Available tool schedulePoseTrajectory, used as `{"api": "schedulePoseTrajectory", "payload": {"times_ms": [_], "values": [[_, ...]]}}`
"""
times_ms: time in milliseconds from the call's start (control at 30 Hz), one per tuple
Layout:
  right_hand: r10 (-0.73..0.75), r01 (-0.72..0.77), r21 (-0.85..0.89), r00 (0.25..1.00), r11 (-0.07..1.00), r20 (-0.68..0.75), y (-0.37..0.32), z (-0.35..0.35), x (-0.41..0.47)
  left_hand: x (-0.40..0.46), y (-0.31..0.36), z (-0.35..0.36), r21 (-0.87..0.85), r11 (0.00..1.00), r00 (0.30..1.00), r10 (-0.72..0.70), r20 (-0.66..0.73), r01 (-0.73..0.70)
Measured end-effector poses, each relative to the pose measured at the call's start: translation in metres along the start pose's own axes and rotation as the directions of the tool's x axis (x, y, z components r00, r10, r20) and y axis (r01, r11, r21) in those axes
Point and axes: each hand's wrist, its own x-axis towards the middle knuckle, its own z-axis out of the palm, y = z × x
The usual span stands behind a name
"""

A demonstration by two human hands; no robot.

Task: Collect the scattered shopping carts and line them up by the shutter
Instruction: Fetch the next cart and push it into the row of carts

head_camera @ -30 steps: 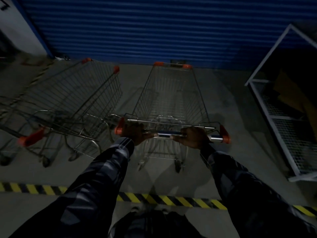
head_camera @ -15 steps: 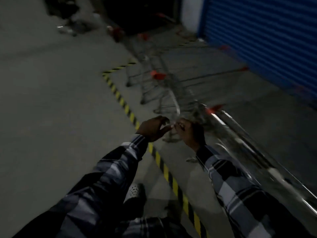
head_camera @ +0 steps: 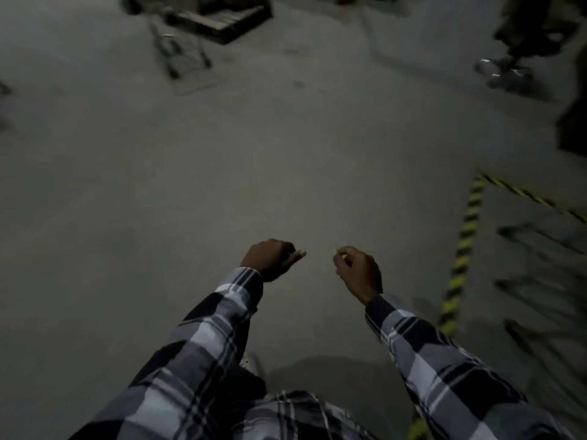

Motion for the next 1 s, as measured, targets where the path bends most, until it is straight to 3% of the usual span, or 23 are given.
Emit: {"api": "schedulePoseTrajectory", "payload": {"times_ms": [133,400,733,900,1000], "values": [[-0.267,0.314,-0.222,0.938,0.923,0.22,-0.113,0.097,0.066,-0.029,-0.148,-0.049,-0.047,0.976,0.976,-0.213,-0.037,0.212],[-0.403,0.51,-0.133,0.792,0.85,0.458,-0.28,0.24,0.189,-0.05,-0.357,-0.101,-0.245,0.798,0.809,-0.583,-0.077,0.551],[-0.545,0.677,-0.05,0.631,0.734,0.553,-0.466,0.384,0.439,0.094,-0.56,-0.212,-0.317,0.672,0.707,-0.707,-0.008,0.669],[-0.582,0.697,0.042,0.562,0.716,0.588,-0.588,0.44,0.529,0.135,-0.658,-0.287,-0.43,0.611,0.622,-0.771,-0.136,0.664],[-0.607,0.693,0.087,0.556,0.716,0.568,-0.657,0.487,0.57,0.157,-0.721,-0.318,-0.526,0.558,0.5,-0.824,-0.265,0.641]]}}
